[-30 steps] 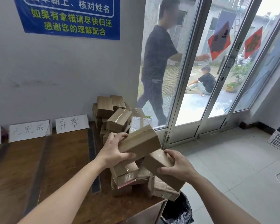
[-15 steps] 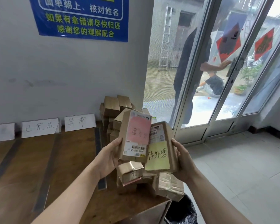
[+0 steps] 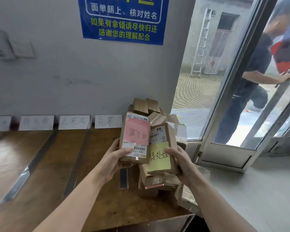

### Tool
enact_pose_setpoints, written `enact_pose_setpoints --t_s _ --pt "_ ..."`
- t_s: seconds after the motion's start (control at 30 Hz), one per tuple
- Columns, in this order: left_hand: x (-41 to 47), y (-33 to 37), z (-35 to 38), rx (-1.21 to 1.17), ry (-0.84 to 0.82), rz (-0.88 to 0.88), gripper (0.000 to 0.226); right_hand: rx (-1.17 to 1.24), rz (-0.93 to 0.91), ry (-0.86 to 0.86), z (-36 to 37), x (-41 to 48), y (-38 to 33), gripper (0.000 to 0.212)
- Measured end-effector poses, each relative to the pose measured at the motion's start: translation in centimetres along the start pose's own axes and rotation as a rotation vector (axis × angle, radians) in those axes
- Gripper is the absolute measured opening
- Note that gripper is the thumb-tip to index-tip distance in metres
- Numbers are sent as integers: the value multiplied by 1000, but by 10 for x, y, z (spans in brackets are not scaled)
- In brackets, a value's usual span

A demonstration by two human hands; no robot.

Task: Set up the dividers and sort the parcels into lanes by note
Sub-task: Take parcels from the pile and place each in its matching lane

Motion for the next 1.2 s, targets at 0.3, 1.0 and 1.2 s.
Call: enact_pose_setpoints --t_s 0.3,1.0,1.2 --pt "-45 23 -66 18 469 203 71 50 -37 -70 38 17 5 70" --pt "-127 36 -200 199 807 -94 45 -322 -60 -178 189 30 39 52" --pt "-147 50 -237 -3 662 -180 31 -374 -53 -200 252 31 46 44"
Point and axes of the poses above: each hand's wrist, its own x-axis towards the middle knuckle, its own z-axis out of the palm, y = z × x, the point moved 4 cm from there along x, towards the middle knuckle, and after that the axes turned 1 degree about -x, right-handed, at the moved point
